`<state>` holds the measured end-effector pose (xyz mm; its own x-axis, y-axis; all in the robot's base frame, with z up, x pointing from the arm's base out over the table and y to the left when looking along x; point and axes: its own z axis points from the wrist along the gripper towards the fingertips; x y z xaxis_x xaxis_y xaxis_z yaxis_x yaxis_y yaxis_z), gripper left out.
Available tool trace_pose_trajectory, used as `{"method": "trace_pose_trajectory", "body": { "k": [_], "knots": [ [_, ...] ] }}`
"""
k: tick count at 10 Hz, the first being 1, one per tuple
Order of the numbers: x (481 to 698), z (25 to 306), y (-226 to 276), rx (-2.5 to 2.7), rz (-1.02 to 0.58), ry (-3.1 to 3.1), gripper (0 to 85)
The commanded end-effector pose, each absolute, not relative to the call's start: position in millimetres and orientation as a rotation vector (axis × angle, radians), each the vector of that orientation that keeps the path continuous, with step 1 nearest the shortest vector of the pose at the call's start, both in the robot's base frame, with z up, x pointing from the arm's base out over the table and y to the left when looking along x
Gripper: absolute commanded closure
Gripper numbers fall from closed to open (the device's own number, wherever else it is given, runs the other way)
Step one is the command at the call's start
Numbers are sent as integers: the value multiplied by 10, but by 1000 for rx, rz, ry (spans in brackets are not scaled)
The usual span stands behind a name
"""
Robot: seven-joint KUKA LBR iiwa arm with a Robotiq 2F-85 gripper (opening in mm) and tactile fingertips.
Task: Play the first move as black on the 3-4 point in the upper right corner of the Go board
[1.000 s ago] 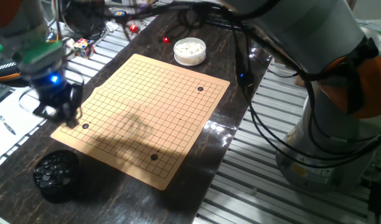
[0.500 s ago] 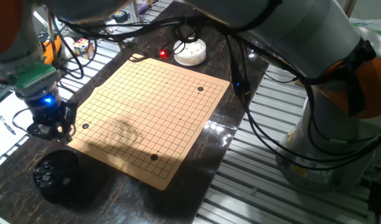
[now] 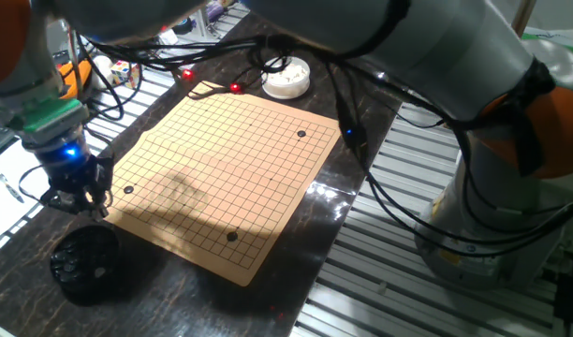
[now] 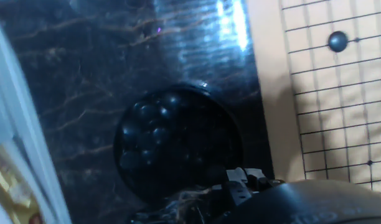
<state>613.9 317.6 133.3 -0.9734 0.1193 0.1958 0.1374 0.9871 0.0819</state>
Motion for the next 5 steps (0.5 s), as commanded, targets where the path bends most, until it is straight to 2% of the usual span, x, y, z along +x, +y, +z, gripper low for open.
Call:
{"method": "trace_pose_trajectory", "body": {
  "k": [1, 5],
  "knots": [
    [6136, 1333, 3179, -166, -142, -2934, 843],
    [6155, 1295, 3242, -260, -206, -2941, 827]
  ]
}}
